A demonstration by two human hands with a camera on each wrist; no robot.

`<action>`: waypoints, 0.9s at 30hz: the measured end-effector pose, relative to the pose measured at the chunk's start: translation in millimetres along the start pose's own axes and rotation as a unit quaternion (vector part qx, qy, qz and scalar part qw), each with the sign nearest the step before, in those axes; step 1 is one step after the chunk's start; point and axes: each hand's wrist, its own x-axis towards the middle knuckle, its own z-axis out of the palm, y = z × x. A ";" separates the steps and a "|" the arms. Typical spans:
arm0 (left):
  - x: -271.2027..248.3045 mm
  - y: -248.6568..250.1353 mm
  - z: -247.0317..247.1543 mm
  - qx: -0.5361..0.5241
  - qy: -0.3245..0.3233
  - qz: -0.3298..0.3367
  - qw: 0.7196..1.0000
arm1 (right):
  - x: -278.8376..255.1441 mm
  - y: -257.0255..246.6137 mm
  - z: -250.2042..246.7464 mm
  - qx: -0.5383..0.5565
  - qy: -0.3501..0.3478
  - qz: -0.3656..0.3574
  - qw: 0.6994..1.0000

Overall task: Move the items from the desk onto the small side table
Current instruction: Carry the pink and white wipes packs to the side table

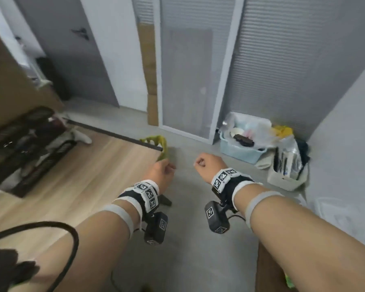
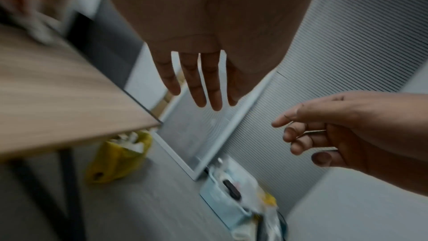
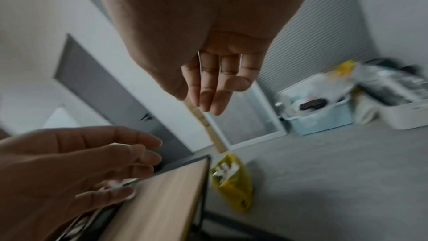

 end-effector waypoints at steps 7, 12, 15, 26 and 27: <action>-127.7 -159.4 -160.1 -0.024 0.164 -0.195 0.967 | -29.4 -208.5 147.2 -0.047 -0.157 -0.202 0.966; -240.6 -259.8 -236.3 -0.040 0.269 -0.311 0.910 | -78.1 -324.0 246.3 -0.090 -0.240 -0.312 0.915; -311.9 -310.9 -264.7 -0.058 0.306 -0.368 0.876 | -116.4 -376.4 310.8 -0.124 -0.303 -0.371 0.869; -464.5 -412.3 -235.5 -0.047 0.193 -0.541 0.817 | -192.4 -418.9 461.9 -0.255 -0.389 -0.452 0.762; -469.6 -415.5 -231.1 -0.047 0.170 -0.548 0.817 | -192.7 -419.9 469.6 -0.267 -0.385 -0.452 0.759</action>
